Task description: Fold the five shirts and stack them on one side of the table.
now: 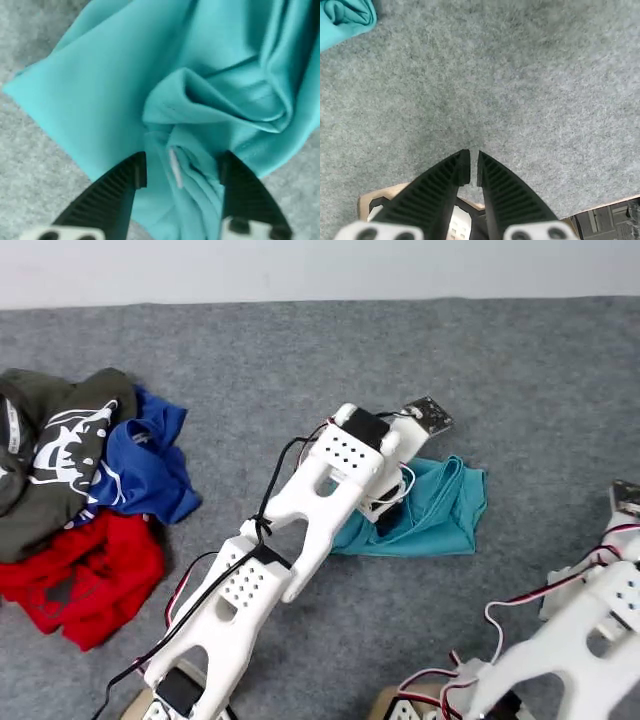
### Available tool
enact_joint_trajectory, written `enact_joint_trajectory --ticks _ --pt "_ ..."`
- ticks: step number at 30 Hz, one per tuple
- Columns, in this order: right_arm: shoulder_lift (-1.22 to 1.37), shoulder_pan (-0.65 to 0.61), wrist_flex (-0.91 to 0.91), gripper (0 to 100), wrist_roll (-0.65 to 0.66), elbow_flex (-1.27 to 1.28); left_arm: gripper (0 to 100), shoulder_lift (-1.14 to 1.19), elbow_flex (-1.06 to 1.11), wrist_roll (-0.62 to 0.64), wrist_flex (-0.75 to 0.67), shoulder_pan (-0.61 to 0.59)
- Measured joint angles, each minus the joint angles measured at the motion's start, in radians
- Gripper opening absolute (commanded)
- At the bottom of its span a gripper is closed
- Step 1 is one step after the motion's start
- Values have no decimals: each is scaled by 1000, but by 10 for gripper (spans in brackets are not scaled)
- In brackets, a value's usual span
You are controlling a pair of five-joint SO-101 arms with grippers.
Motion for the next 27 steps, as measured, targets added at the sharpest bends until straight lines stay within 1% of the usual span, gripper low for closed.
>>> enact_joint_trajectory --ticks 4,8,15,20,25,27 --pt "0 0 0 39 0 0 61 -12 8 0 0 35" --pt "0 0 0 39 0 0 37 -52 11 0 0 71" --pt "0 0 0 39 0 0 37 -161 11 -2 0 118" --pt "0 0 0 39 0 0 37 -192 11 -5 2 152" --pt "0 0 0 39 0 0 43 -195 92 -5 2 204" --pt "0 0 0 39 0 0 72 -196 133 -6 2 226"
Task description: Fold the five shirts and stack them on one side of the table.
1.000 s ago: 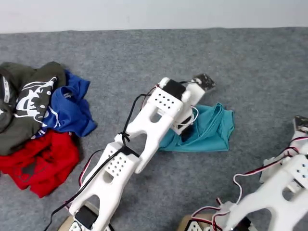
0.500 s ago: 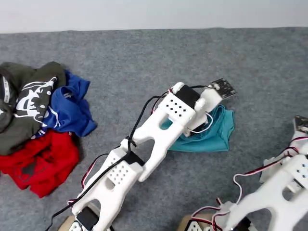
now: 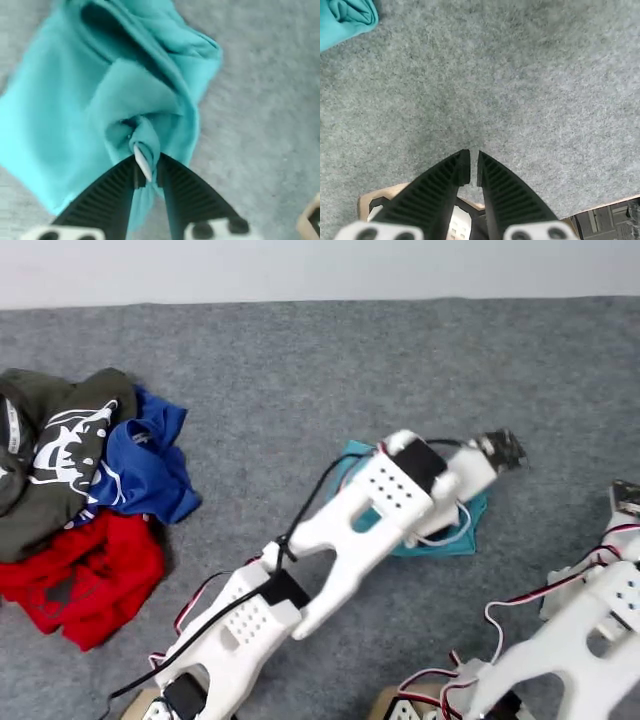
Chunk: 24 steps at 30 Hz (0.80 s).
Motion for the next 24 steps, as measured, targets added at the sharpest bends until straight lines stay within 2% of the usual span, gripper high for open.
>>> enact_joint_trajectory --ticks 6,16,21,24 --pt "0 0 0 39 0 0 219 0 92 -46 -2 26" --pt "0 0 -20 39 0 0 221 -178 92 -114 -2 17" --pt "0 -11 -21 39 -2 0 220 -296 92 -117 -2 -54" --pt "0 -49 -21 42 -2 -3 178 -373 92 -117 0 -121"
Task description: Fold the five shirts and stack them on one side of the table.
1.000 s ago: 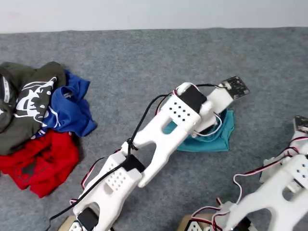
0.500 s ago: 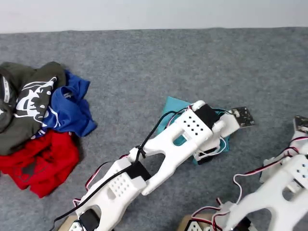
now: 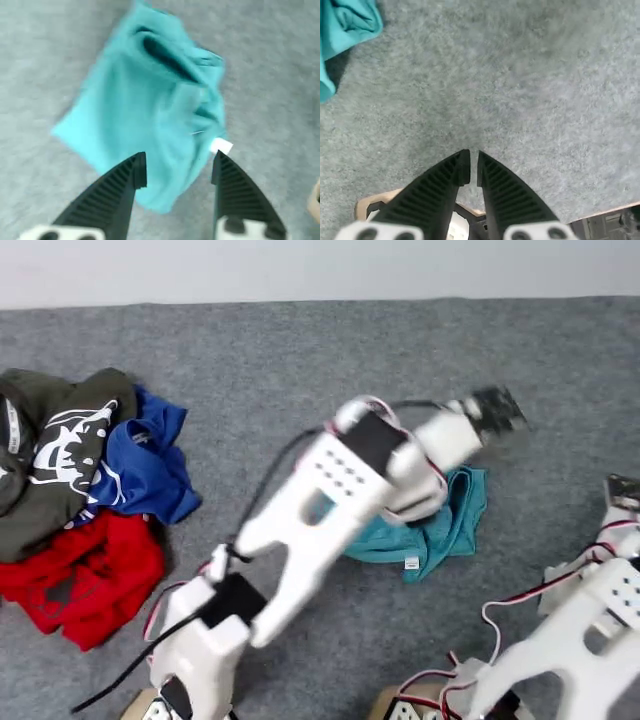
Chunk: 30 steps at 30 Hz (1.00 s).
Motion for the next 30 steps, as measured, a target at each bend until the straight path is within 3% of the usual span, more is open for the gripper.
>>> enact_joint_trajectory --ticks 7,14,20,30 --pt "0 -212 -37 44 -204 -117 14 -158 0 23 2 -187" --pt "0 -465 -155 137 -425 -157 4 -301 77 169 3 -370" --pt "94 -575 -173 143 -508 -216 4 -542 311 181 3 -431" --pt "499 -681 -109 143 -618 -568 4 -931 764 181 5 -516"
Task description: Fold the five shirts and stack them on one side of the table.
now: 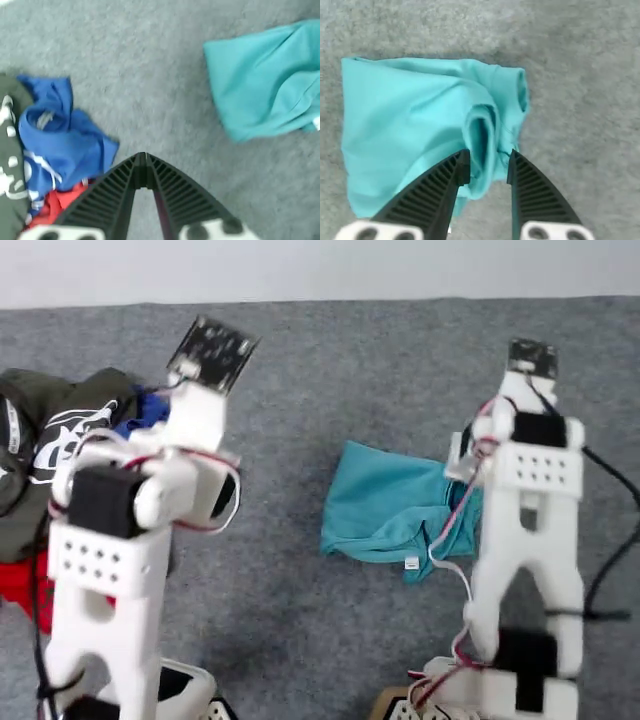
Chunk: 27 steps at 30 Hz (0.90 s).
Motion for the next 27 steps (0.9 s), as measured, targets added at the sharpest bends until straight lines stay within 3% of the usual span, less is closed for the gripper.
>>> enact_joint_trajectory --ticks 12,27 --pt "322 -35 189 143 -28 -367 4 -324 476 0 -169 -35" --pt "457 -41 195 144 -31 -448 4 -445 606 -63 -221 -35"
